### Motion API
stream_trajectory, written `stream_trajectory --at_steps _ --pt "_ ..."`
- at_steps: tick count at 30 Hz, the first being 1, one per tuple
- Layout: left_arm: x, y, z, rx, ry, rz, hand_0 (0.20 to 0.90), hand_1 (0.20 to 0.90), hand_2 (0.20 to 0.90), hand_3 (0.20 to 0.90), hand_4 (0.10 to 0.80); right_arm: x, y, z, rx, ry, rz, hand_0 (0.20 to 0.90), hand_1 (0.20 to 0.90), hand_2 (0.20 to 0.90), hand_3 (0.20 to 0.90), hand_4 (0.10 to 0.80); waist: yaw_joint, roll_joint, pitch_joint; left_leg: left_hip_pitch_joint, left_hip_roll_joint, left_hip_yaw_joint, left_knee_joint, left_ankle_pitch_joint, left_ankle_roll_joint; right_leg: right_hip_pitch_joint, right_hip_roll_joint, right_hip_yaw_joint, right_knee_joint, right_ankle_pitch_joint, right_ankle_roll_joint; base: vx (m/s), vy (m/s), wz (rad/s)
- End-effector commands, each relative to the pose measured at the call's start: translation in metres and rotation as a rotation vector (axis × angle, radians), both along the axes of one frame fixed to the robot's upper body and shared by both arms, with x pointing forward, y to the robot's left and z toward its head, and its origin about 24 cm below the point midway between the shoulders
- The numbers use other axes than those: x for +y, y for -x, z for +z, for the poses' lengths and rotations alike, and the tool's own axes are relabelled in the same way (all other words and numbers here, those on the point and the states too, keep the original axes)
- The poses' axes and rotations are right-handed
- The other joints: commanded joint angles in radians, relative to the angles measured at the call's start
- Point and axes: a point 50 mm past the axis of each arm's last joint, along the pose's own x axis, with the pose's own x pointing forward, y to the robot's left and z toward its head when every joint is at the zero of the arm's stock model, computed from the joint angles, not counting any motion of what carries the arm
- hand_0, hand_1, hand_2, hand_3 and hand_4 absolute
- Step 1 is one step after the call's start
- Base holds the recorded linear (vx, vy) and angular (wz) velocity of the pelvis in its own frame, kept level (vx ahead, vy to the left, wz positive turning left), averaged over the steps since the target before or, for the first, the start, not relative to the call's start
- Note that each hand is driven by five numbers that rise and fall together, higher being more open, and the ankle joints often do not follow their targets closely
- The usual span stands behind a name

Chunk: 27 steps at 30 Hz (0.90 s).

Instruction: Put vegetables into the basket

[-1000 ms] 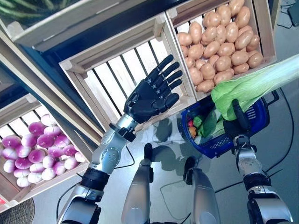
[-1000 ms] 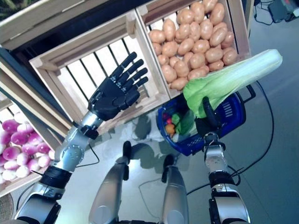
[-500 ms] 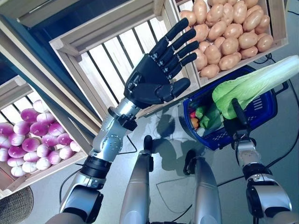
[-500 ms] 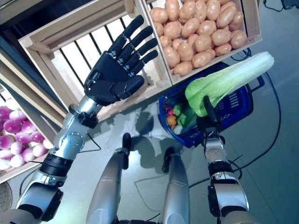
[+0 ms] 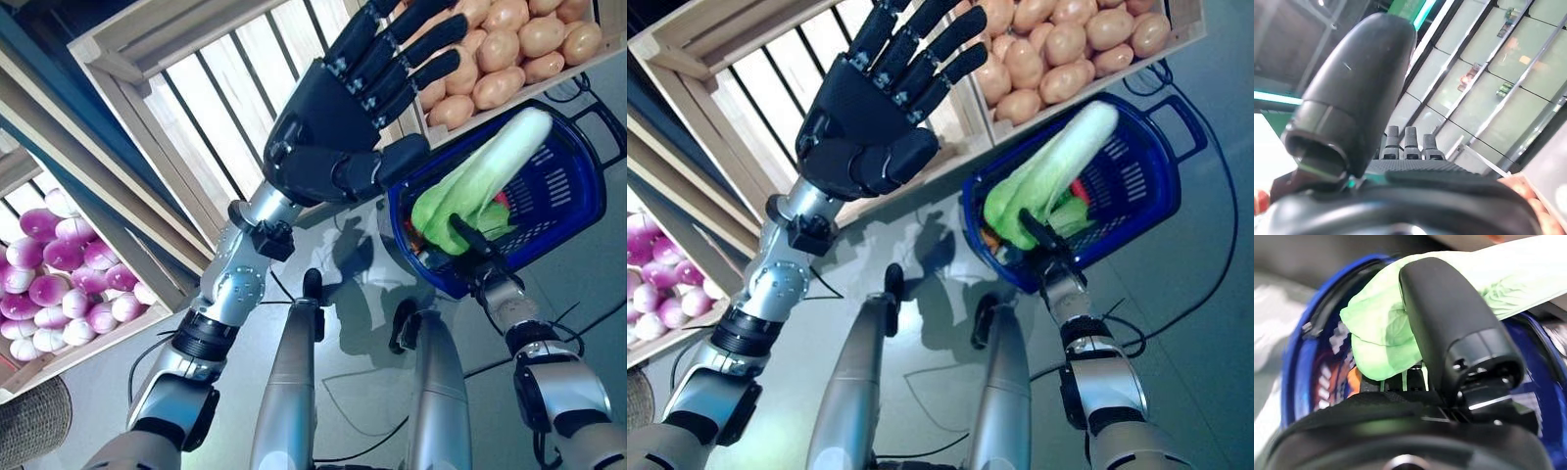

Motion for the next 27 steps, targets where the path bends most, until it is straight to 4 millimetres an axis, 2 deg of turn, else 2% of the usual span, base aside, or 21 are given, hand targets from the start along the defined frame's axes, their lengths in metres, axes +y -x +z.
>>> stream_trajectory --at_steps 1,4,8,9,10,14,20,22,23,24,27 --pt "-0.012 0.041 0.054 -0.299 0.173 -0.168 0.9 0.9 0.9 0.9 0.8 -0.011 -0.018 0.05 -0.083 0.232 0.021 0.3 0.3 0.3 0.3 0.4 0.013 0.042 -0.002 0.03 -0.043 0.036 0.143 -0.216 0.075 0.019 0.031 0.007 0.017 0.062 -0.05 0.0 0.0 0.0" --pt "-0.015 0.041 0.054 -0.29 0.175 -0.173 0.9 0.9 0.9 0.9 0.8 -0.003 -0.023 0.055 -0.03 0.326 0.031 0.3 0.3 0.3 0.3 0.4 0.018 0.045 -0.002 0.001 -0.049 0.032 0.18 -0.223 0.076 -0.011 0.029 0.008 0.048 0.058 -0.053 0.004 0.001 0.06" --pt "-0.017 0.041 0.054 -0.284 0.182 -0.178 0.9 0.9 0.9 0.9 0.8 -0.003 -0.022 0.046 0.122 0.383 -0.034 0.3 0.3 0.3 0.3 0.4 0.025 0.05 -0.002 -0.011 -0.063 0.032 0.212 -0.235 0.077 -0.02 0.036 0.015 0.066 0.054 -0.054 0.021 0.024 0.04" --pt "-0.017 0.041 0.053 -0.282 0.181 -0.176 0.9 0.9 0.9 0.9 0.8 -0.003 -0.021 0.043 0.156 0.39 -0.055 0.528 0.528 0.528 0.528 0.552 0.025 0.052 -0.002 -0.01 -0.063 0.033 0.218 -0.237 0.075 -0.019 0.037 0.015 0.071 0.054 -0.053 0.033 0.021 -0.05" --pt "-0.018 0.041 0.053 -0.279 0.181 -0.175 0.9 0.9 0.9 0.9 0.8 -0.006 -0.019 0.041 0.199 0.43 -0.089 0.9 0.9 0.9 0.9 0.8 0.026 0.053 -0.002 -0.01 -0.062 0.034 0.222 -0.237 0.074 -0.019 0.037 0.015 0.074 0.054 -0.053 0.023 0.016 -0.05" --pt "-0.02 0.042 0.051 -0.265 0.196 -0.153 0.9 0.9 0.9 0.9 0.8 -0.013 -0.018 0.047 0.282 0.564 -0.21 0.9 0.9 0.9 0.9 0.8 0.027 0.06 -0.002 -0.012 -0.056 0.036 0.235 -0.238 0.08 -0.024 0.039 0.016 0.085 0.053 -0.055 0.0 0.0 0.0" --pt "-0.016 0.037 0.046 -0.23 0.237 -0.052 0.9 0.9 0.9 0.9 0.8 -0.019 -0.015 0.049 0.335 0.721 -0.259 0.9 0.9 0.9 0.9 0.8 0.027 0.065 -0.002 0.009 -0.05 0.038 0.216 -0.226 0.073 -0.006 0.045 0.015 0.063 0.07 -0.052 0.006 0.0 0.0" --pt "-0.013 0.035 0.043 -0.223 0.245 -0.027 0.9 0.9 0.9 0.9 0.8 -0.019 -0.014 0.049 0.347 0.732 -0.29 0.9 0.9 0.9 0.9 0.8 0.026 0.066 -0.002 0.02 -0.045 0.039 0.198 -0.224 0.073 0.002 0.05 0.017 0.048 0.073 -0.05 -0.036 0.006 0.0" --pt "-0.012 0.035 0.043 -0.231 0.245 -0.018 0.9 0.9 0.9 0.9 0.8 -0.02 -0.014 0.05 0.34 0.734 -0.298 0.9 0.9 0.9 0.9 0.8 0.026 0.065 -0.002 0.01 -0.043 0.043 0.18 -0.193 0.076 -0.007 0.051 0.012 0.032 0.099 -0.056 -0.069 0.006 -0.01" --pt "-0.011 0.037 0.044 -0.247 0.249 -0.01 0.9 0.9 0.9 0.9 0.8 -0.02 -0.014 0.049 0.341 0.737 -0.305 0.9 0.9 0.9 0.9 0.8 0.026 0.064 -0.002 0.021 -0.039 0.046 0.165 -0.19 0.077 0.002 0.051 0.01 0.019 0.102 -0.055 -0.074 -0.002 -0.02" --pt "-0.011 0.038 0.043 -0.267 0.252 0.0 0.9 0.9 0.9 0.9 0.8 -0.02 -0.014 0.05 0.288 0.72 -0.318 0.9 0.9 0.9 0.9 0.8 0.024 0.064 -0.002 0.058 -0.04 0.044 0.147 -0.208 0.071 0.034 0.056 0.013 0.006 0.088 -0.046 0.052 -0.007 -0.01"
